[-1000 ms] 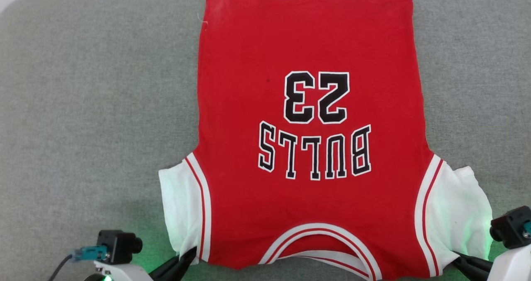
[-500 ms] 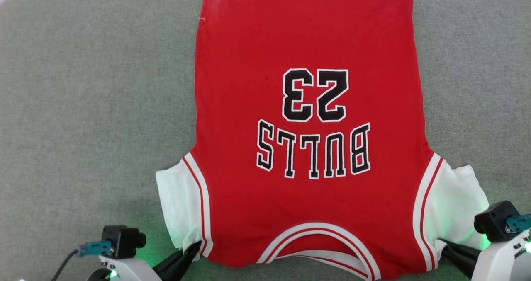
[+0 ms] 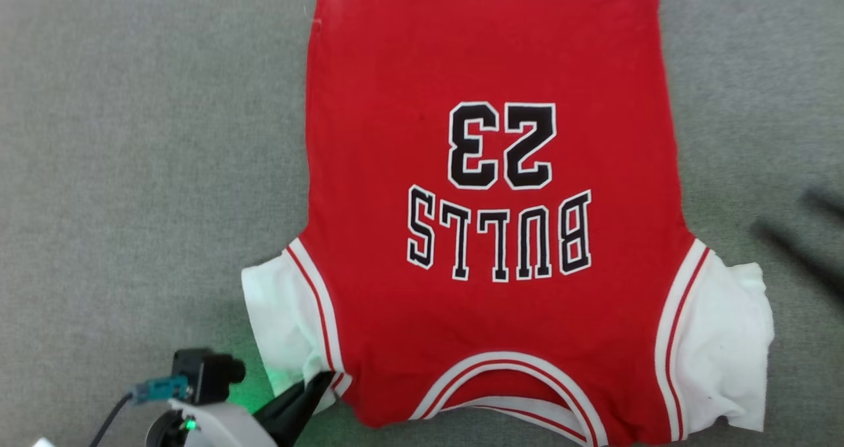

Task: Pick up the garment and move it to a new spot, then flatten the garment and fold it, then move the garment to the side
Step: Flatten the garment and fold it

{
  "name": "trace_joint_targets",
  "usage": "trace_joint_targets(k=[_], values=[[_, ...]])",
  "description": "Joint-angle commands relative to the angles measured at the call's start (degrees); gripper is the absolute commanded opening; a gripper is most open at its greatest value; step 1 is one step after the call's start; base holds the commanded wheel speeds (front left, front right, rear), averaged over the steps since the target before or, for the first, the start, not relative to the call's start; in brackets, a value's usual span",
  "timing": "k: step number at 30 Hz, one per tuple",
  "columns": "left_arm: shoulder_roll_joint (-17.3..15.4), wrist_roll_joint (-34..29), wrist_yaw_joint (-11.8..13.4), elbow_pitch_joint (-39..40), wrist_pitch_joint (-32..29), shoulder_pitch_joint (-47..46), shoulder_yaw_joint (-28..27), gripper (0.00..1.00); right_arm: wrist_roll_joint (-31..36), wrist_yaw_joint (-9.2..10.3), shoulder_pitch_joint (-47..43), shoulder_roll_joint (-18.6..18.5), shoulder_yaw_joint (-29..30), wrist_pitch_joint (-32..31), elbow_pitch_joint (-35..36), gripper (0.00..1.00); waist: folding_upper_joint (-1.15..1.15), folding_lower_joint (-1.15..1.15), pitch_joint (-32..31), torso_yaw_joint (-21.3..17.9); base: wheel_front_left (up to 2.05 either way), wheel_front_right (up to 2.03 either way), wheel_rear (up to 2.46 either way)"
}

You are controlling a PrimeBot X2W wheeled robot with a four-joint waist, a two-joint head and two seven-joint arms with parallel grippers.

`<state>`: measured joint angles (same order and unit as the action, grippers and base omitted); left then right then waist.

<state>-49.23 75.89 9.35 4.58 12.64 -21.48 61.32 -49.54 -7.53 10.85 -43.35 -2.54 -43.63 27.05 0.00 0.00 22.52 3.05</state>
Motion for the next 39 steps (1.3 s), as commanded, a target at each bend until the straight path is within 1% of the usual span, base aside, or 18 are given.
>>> trace_joint_targets(k=[1,4,7,10,13,15,18,22,27,32,37,38,39], values=[[1.1,-0.7,0.4,-0.1,-0.5,-2.0,-0.3,0.0,-0.2,0.09,4.4,-1.1,1.1,-1.3,-1.9,1.0,0.0,0.0,2.4,1.5,0.0,0.0,0.0],[1.5,-1.9,0.3,0.4,-1.0,-3.7,-0.4,0.0,1.1,0.09,15.8,0.0,1.7,-2.7,-8.1,1.0,0.0,0.0,4.7,2.8,0.0,0.0,0.0],[2.6,-3.0,0.2,0.5,-1.6,-5.5,-0.2,0.0,5.2,0.09,26.8,1.6,-1.6,-3.9,-15.8,1.0,0.0,0.0,6.8,4.6,0.0,0.0,0.0],[3.8,-3.4,-0.1,0.6,-1.9,-6.8,-0.2,0.0,8.5,0.09,38.2,4.8,-5.2,-6.3,-24.8,1.0,0.0,0.0,9.0,6.0,0.0,0.0,0.0],[4.9,-4.2,-0.5,0.5,-2.5,-8.0,0.1,0.0,12.2,0.09,47.5,8.8,-6.8,-8.9,-35.6,1.0,0.0,0.0,11.0,7.9,0.0,0.0,0.0],[5.7,-4.5,-0.9,0.5,-2.8,-8.6,0.4,0.0,15.1,0.09,52.9,10.9,-6.6,-10.5,-42.1,1.0,0.0,0.0,12.3,9.1,0.0,0.0,0.0],[6.7,-5.1,-1.2,0.1,-3.3,-9.5,0.8,0.0,19.5,0.09,59.0,13.0,-6.7,-12.7,-51.1,1.0,0.0,0.0,14.1,10.9,0.0,0.0,0.0],[8.1,-5.4,-1.8,-1.0,-3.7,-10.2,1.4,0.0,24.4,0.09,64.4,15.3,-5.3,-15.5,-60.5,1.0,0.0,0.0,16.0,12.7,0.0,0.0,0.0],[9.0,-5.5,-2.3,-2.4,-3.3,-10.2,1.6,0.0,28.8,0.09,67.4,17.0,-4.1,-18.0,-67.9,1.0,0.0,0.0,17.2,13.5,0.0,0.0,0.0],[10.0,-5.5,-2.7,-3.6,-3.5,-10.9,1.7,0.0,30.2,0.09,67.8,18.4,-3.6,-18.1,-70.9,1.0,0.0,0.0,17.7,13.5,0.0,0.0,0.0],[11.2,-5.3,-4.1,-5.2,-4.5,-12.5,1.6,0.0,30.3,0.03,67.7,19.3,-5.2,-18.9,-72.8,1.0,0.0,0.0,17.8,13.5,0.0,0.0,0.0],[11.3,-5.2,-4.2,-5.4,-4.5,-12.8,1.5,0.0,29.8,0.02,67.4,19.6,-5.8,-18.8,-72.7,0.41,0.0,0.0,17.6,13.5,0.0,0.0,0.0],[11.4,-5.1,-4.5,-5.7,-4.4,-12.8,1.4,0.0,29.4,-0.01,66.9,19.8,-6.5,-19.0,-72.6,0.16,0.0,0.0,17.5,13.4,0.0,0.0,0.0]])
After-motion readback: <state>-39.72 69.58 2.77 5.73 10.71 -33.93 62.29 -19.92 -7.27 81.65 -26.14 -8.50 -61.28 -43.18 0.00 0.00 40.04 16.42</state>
